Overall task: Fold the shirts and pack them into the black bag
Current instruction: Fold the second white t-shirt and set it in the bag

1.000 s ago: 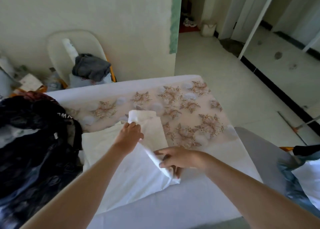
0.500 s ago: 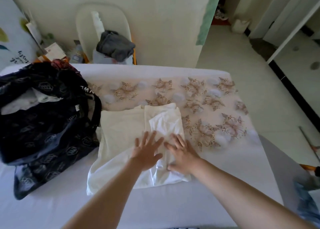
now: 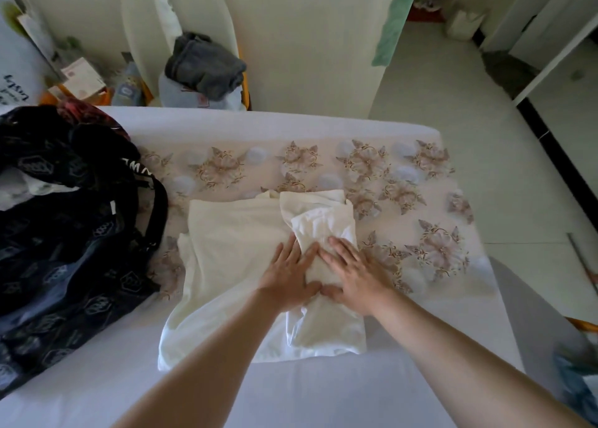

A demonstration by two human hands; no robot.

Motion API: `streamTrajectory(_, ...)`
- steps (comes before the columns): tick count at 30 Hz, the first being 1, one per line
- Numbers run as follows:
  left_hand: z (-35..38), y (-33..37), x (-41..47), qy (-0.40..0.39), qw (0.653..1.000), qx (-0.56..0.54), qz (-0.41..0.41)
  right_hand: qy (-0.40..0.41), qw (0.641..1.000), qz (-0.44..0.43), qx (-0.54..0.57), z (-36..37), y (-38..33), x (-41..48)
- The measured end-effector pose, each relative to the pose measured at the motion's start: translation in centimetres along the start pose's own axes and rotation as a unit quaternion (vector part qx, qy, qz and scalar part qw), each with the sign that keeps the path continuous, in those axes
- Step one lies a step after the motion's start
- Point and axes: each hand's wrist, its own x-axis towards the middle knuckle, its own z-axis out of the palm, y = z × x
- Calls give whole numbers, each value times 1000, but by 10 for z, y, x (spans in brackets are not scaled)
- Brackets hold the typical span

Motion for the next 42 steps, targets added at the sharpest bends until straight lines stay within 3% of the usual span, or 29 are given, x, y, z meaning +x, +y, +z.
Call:
streamTrajectory(5, -6, 18, 19, -8, 999, 30, -16, -22, 999, 21, -15, -17, 27, -7)
streamTrajectory(8, -6, -6, -2, 11, 997, 44, -64, 30, 999, 5, -30, -28, 14, -4)
streamTrajectory(11, 0, -52, -44, 9, 993, 34, -109, 56, 997, -45, -10, -32, -16, 11)
streamTrajectory(16, 2, -102, -119, 38, 985, -4, -171, -24, 990, -139, -20, -31, -94, 35)
streamTrajectory(19, 0, -107, -148, 91, 964, -115, -221, 36, 991, -130, -15, -44, -142, 45)
streamTrajectory(22, -1, -104, -161, 145, 930, -201, -270, 83, 973, -193, -98, -67, -178, 67)
streamTrajectory(27, 0, -100, -166, 135, 884, -302, -330, 43, 922, -309, -229, -103, -213, 109)
streamTrajectory(29, 1, -100, -166, 127, 876, -316, -342, 15, 906, -313, -284, -101, -216, 120)
streamTrajectory(33, -10, -103, -163, 95, 866, -317, -374, 55, 877, -290, -379, -90, -209, 127)
streamTrajectory(36, -30, -104, -164, 30, 891, -282, -355, 86, 867, -297, -391, -99, -194, 119)
streamTrajectory(39, -58, -96, -159, -24, 915, -292, -279, 134, 872, -283, -377, -119, -169, 110)
streamTrajectory(42, -93, -69, -144, -63, 924, -322, -194, 235, 872, -255, -345, -130, -128, 93)
